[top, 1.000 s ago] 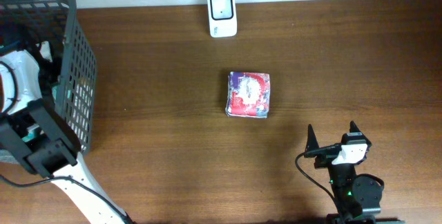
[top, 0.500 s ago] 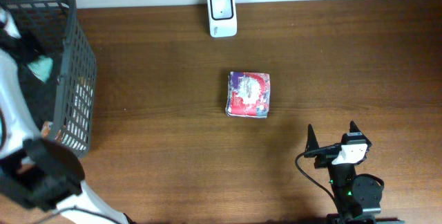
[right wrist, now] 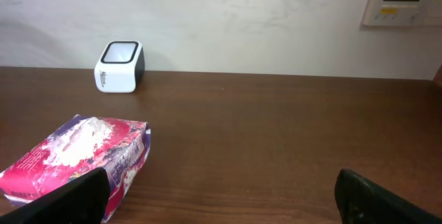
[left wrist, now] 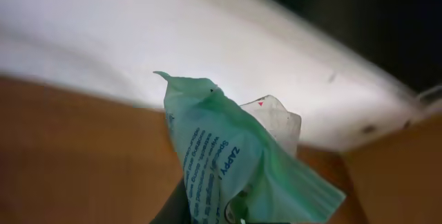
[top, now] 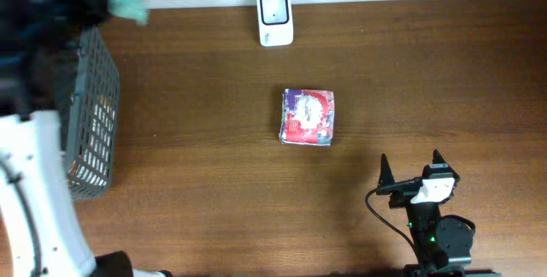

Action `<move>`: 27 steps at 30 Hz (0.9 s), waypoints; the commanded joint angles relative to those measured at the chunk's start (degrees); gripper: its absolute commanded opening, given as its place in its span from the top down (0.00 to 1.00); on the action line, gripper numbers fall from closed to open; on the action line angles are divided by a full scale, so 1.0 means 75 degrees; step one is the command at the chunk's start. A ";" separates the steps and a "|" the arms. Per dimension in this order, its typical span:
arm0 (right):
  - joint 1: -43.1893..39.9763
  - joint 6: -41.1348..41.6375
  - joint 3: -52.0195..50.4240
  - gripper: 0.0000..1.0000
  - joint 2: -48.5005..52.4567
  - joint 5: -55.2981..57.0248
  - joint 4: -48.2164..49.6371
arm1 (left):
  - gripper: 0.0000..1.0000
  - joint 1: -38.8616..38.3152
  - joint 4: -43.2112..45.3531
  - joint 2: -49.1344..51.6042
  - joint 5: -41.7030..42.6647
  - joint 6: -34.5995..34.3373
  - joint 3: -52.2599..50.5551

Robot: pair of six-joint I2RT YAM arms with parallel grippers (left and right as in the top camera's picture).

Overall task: Scan the item barcode
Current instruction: 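Carry the green packet past the scanner and drop it beside the pink package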

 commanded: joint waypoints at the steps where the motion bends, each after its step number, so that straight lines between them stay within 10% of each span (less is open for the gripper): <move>1: -0.0047 0.0032 -0.0061 0.01 -0.0052 0.0067 -0.0017 | 1.00 -0.1478 -0.0472 0.0667 -0.1577 0.0921 -0.0143; 7: -0.0047 0.0032 -0.0061 0.01 -0.0052 0.0067 -0.0017 | 1.00 -0.3383 -0.2177 0.2215 -0.4584 0.1285 -0.0146; 27: -0.0047 0.0032 -0.0061 0.01 -0.0050 0.0067 -0.0017 | 0.97 -0.5592 -0.2865 0.5578 -0.4164 0.0930 -0.0146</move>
